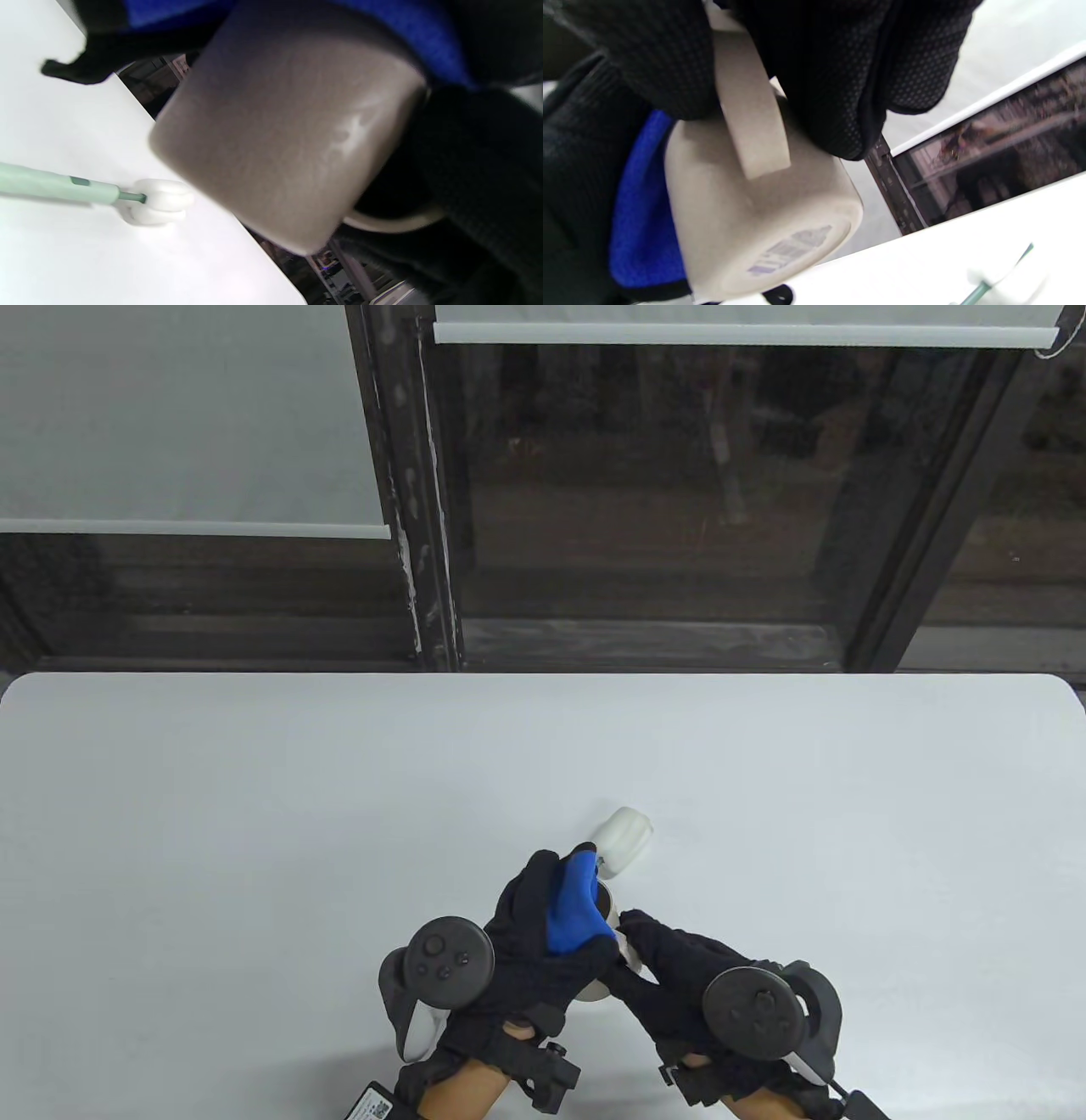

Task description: Brush the water cup with the cup brush

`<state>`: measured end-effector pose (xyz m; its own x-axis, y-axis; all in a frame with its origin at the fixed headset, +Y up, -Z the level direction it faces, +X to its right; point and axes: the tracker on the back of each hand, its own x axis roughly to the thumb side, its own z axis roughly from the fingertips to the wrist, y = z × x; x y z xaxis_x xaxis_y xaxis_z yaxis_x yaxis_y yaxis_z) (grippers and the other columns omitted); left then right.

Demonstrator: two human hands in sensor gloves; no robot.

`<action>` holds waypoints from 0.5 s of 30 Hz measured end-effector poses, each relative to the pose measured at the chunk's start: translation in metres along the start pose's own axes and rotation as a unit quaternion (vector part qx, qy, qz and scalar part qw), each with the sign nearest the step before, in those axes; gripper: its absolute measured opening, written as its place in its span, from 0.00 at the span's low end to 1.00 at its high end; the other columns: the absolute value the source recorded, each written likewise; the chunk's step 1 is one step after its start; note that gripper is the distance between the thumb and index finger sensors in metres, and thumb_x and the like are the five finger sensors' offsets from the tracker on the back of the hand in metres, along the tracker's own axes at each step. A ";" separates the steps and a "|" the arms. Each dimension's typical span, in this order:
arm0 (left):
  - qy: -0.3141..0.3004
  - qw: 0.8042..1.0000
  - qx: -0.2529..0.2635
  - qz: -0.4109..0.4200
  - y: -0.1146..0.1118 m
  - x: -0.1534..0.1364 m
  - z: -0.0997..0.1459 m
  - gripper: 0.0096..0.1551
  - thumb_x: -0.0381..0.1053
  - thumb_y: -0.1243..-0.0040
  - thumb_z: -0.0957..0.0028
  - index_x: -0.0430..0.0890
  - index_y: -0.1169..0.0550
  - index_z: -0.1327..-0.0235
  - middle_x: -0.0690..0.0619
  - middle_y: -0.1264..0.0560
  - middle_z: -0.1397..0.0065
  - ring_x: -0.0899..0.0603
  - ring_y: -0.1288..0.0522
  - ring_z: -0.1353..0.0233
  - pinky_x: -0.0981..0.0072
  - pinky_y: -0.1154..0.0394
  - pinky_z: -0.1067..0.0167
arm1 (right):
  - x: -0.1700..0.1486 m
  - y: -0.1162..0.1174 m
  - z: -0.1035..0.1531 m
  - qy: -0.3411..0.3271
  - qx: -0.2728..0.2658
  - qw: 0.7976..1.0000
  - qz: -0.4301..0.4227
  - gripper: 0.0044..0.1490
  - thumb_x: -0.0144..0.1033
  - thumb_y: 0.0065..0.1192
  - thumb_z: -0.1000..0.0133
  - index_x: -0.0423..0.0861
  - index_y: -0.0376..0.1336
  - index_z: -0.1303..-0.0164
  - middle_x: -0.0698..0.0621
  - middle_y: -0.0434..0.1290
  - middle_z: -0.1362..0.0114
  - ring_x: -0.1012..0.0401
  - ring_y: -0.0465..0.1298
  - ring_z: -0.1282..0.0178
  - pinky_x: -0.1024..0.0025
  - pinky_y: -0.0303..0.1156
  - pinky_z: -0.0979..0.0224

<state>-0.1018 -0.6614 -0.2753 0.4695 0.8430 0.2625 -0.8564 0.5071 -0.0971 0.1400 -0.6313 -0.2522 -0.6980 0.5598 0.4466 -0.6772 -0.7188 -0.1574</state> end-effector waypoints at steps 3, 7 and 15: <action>-0.034 0.995 -0.040 0.086 0.006 -0.003 -0.005 0.66 0.84 0.32 0.71 0.60 0.43 0.20 0.42 0.35 0.19 0.33 0.29 0.21 0.38 0.35 0.24 | -0.019 -0.004 -0.005 0.030 0.044 0.990 -0.130 0.28 0.62 0.71 0.50 0.57 0.69 0.46 0.56 0.78 0.41 0.65 0.88 0.44 0.69 0.81 0.36; -0.092 0.944 -0.164 0.270 0.002 -0.008 -0.015 0.66 0.85 0.33 0.70 0.61 0.42 0.19 0.44 0.32 0.19 0.29 0.42 0.15 0.30 0.45 0.23 | -0.039 0.007 -0.013 0.058 0.174 0.920 -0.347 0.28 0.62 0.71 0.49 0.58 0.68 0.45 0.57 0.77 0.39 0.65 0.87 0.42 0.68 0.79 0.34; -0.097 0.863 -0.300 0.395 -0.013 -0.015 -0.019 0.65 0.83 0.30 0.68 0.64 0.44 0.17 0.46 0.37 0.14 0.34 0.55 0.10 0.25 0.59 0.22 | -0.049 0.039 -0.012 0.111 0.283 0.821 -0.483 0.28 0.61 0.71 0.51 0.59 0.67 0.45 0.58 0.77 0.38 0.65 0.86 0.40 0.69 0.78 0.33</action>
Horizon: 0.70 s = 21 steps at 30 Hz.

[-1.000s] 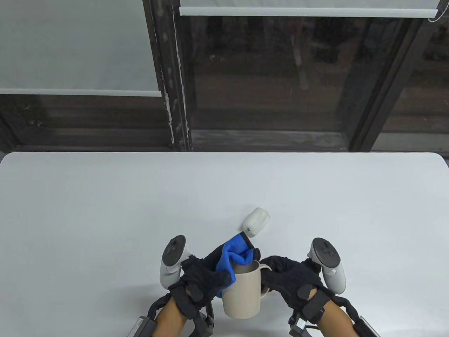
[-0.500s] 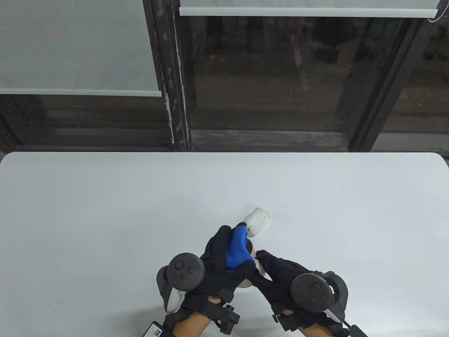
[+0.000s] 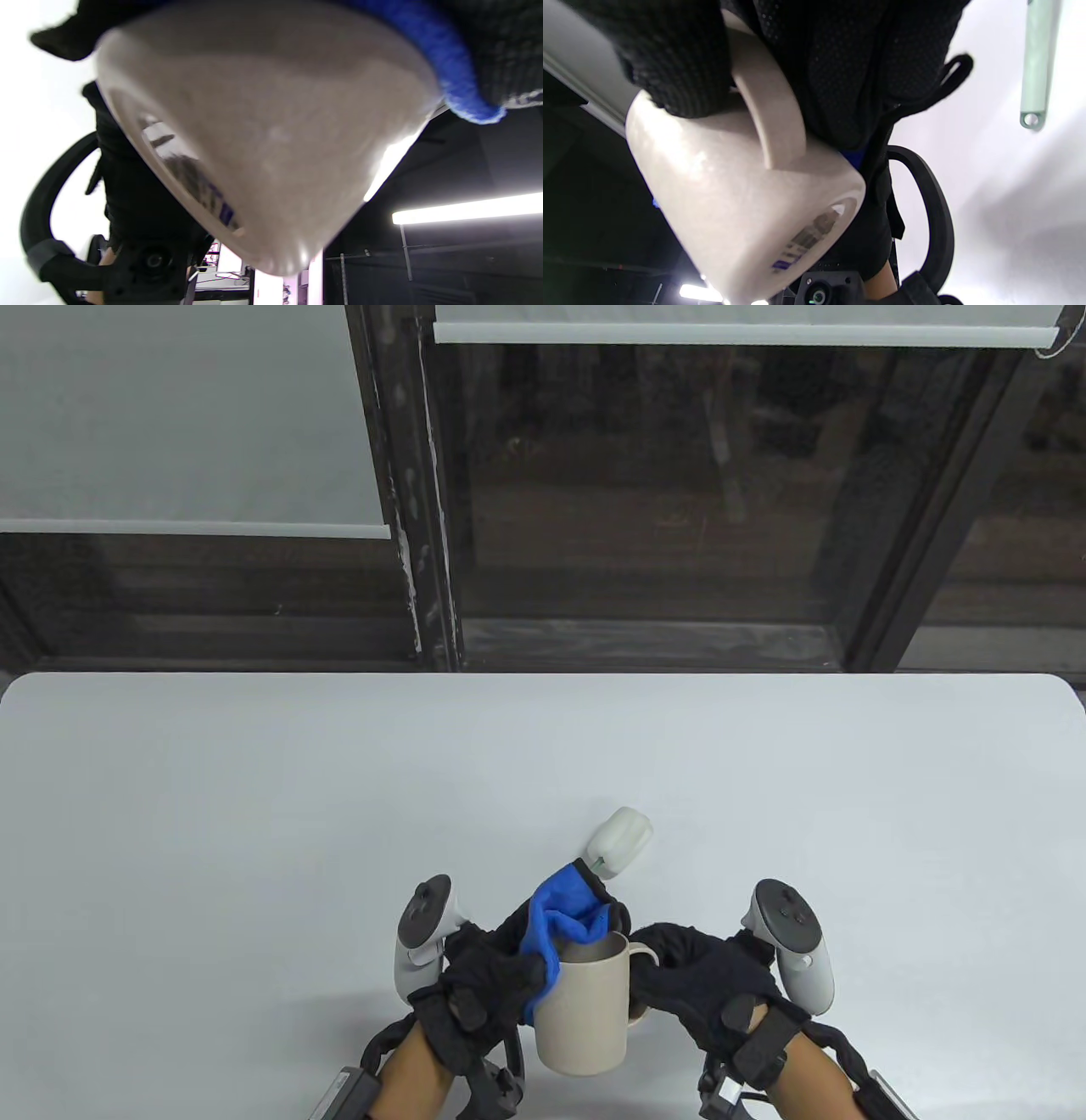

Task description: Brush the water cup with the cup brush

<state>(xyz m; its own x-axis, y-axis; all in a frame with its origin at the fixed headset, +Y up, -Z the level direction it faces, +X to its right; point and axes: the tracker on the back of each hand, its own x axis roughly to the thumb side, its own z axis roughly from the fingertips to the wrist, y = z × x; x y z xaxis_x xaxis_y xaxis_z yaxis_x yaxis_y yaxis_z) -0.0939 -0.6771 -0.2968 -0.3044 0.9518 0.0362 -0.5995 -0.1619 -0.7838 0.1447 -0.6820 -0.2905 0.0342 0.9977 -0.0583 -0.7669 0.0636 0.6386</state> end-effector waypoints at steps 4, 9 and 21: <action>0.022 0.998 0.033 -0.048 0.005 0.006 0.004 0.67 0.81 0.28 0.68 0.63 0.45 0.17 0.45 0.38 0.14 0.32 0.49 0.11 0.25 0.58 0.22 | 0.006 -0.005 0.004 -0.015 -0.044 0.997 0.061 0.28 0.62 0.70 0.50 0.59 0.67 0.45 0.58 0.77 0.38 0.66 0.86 0.41 0.68 0.79 0.33; 0.084 0.944 0.183 -0.260 0.003 0.018 0.011 0.66 0.79 0.28 0.67 0.61 0.47 0.17 0.43 0.42 0.14 0.32 0.43 0.13 0.29 0.51 0.20 | 0.032 0.001 0.021 -0.061 -0.221 0.923 0.310 0.27 0.61 0.69 0.49 0.58 0.68 0.45 0.57 0.77 0.39 0.65 0.87 0.43 0.67 0.80 0.36; 0.097 0.886 0.272 -0.363 -0.010 0.017 0.013 0.65 0.82 0.31 0.68 0.60 0.45 0.19 0.42 0.40 0.17 0.32 0.37 0.17 0.34 0.43 0.21 | 0.049 0.024 0.028 -0.119 -0.277 0.825 0.478 0.28 0.62 0.71 0.50 0.56 0.69 0.47 0.55 0.79 0.42 0.65 0.88 0.46 0.68 0.81 0.37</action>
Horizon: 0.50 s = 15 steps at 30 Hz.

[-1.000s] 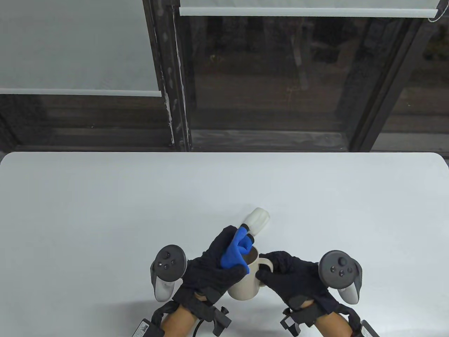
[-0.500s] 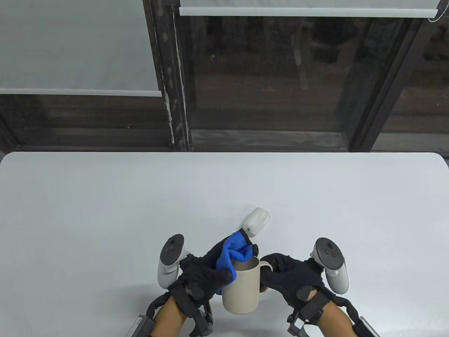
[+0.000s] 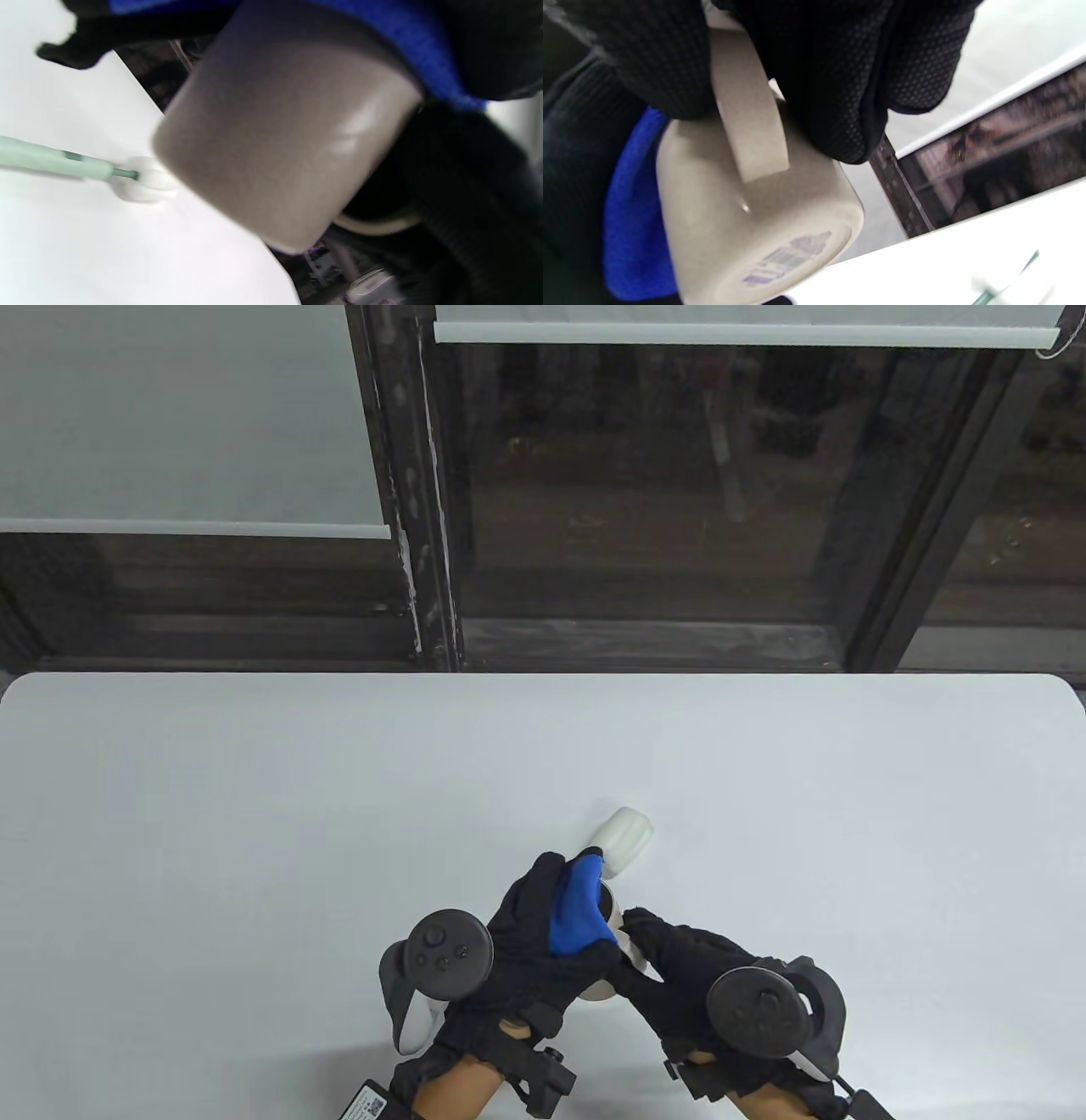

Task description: Brush the water cup with the cup brush

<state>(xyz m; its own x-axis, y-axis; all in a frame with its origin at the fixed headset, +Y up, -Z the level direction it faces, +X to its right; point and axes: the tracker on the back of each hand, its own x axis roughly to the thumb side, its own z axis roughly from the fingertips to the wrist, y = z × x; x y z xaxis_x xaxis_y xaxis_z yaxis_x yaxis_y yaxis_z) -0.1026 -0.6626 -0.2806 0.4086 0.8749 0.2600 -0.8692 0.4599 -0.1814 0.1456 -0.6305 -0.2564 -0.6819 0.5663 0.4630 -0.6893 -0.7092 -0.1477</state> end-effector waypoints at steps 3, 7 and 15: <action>-0.048 0.989 -0.073 0.118 0.006 -0.004 -0.007 0.65 0.83 0.31 0.70 0.61 0.43 0.19 0.43 0.36 0.18 0.31 0.37 0.17 0.31 0.43 0.22 | -0.022 -0.001 -0.006 0.042 0.079 0.979 -0.183 0.27 0.62 0.71 0.51 0.57 0.69 0.48 0.55 0.79 0.42 0.64 0.88 0.46 0.67 0.80 0.37; -0.100 0.926 -0.220 0.290 -0.003 -0.007 -0.014 0.65 0.84 0.33 0.68 0.63 0.43 0.18 0.45 0.35 0.17 0.32 0.48 0.12 0.27 0.52 0.22 | -0.036 0.016 -0.011 0.076 0.207 0.895 -0.388 0.27 0.61 0.71 0.51 0.57 0.69 0.47 0.56 0.78 0.41 0.64 0.87 0.44 0.67 0.80 0.36; -0.097 0.902 -0.272 0.321 -0.005 -0.011 -0.015 0.65 0.83 0.30 0.68 0.63 0.43 0.17 0.45 0.37 0.14 0.31 0.53 0.11 0.24 0.59 0.23 | -0.041 0.032 -0.010 0.110 0.256 0.854 -0.439 0.28 0.61 0.71 0.51 0.58 0.68 0.46 0.57 0.78 0.39 0.65 0.87 0.43 0.67 0.79 0.36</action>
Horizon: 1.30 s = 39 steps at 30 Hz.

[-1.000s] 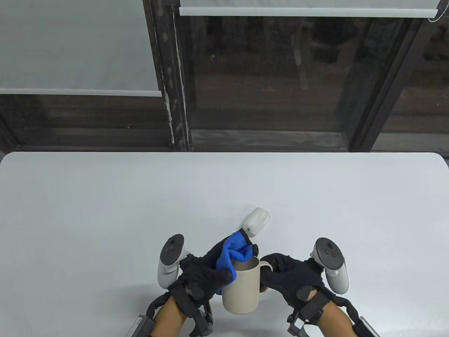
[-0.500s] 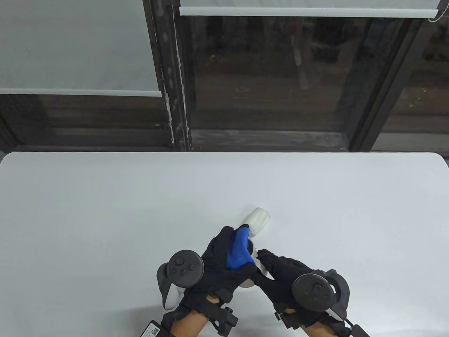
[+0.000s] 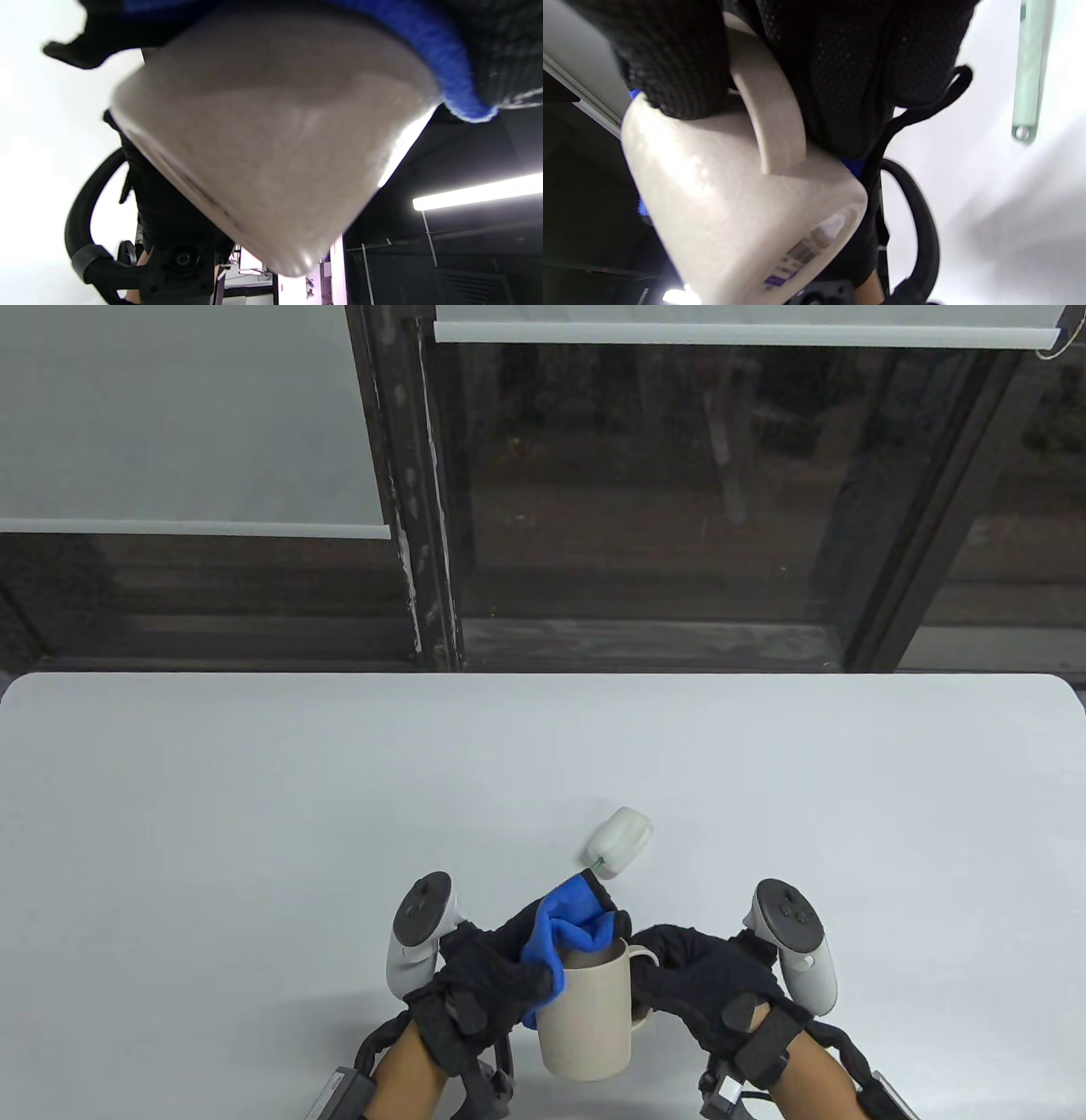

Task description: Brush the water cup with the cup brush

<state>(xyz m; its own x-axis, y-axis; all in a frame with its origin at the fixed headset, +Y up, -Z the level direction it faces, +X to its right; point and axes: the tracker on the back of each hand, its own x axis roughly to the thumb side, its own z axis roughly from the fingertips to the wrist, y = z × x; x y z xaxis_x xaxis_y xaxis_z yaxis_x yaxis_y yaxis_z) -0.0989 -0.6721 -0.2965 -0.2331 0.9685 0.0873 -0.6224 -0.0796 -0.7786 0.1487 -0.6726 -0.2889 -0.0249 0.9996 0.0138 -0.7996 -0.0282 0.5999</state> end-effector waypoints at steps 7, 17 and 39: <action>0.081 0.949 0.172 -0.252 0.003 0.014 0.008 0.66 0.80 0.28 0.67 0.62 0.46 0.18 0.43 0.42 0.14 0.33 0.36 0.16 0.32 0.46 0.21 | 0.027 0.004 0.018 -0.063 -0.202 0.932 0.295 0.27 0.61 0.70 0.50 0.57 0.68 0.46 0.56 0.78 0.40 0.64 0.87 0.44 0.67 0.80 0.37; 0.134 0.883 0.271 -0.359 -0.010 0.007 0.010 0.64 0.80 0.37 0.65 0.61 0.51 0.19 0.40 0.48 0.15 0.36 0.39 0.16 0.44 0.45 0.18 | 0.036 0.037 0.020 -0.099 -0.246 0.837 0.479 0.32 0.63 0.70 0.50 0.53 0.67 0.43 0.51 0.76 0.39 0.63 0.87 0.44 0.66 0.81 0.37; 0.094 0.876 0.290 -0.373 0.003 0.020 0.028 0.39 0.59 0.34 0.50 0.60 0.33 0.24 0.48 0.31 0.18 0.39 0.26 0.22 0.42 0.36 0.22 | 0.029 -0.018 0.033 -0.109 -0.311 0.846 0.418 0.27 0.62 0.72 0.50 0.57 0.69 0.48 0.54 0.77 0.39 0.63 0.88 0.46 0.66 0.81 0.40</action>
<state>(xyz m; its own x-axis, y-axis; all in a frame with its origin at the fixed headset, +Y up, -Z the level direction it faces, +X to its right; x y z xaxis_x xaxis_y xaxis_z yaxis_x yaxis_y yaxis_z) -0.1262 -0.6591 -0.2800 0.4930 0.8196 0.2918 -0.8372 0.5382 -0.0972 0.1823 -0.6430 -0.2731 -0.6817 0.6037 0.4133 -0.7194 -0.6559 -0.2285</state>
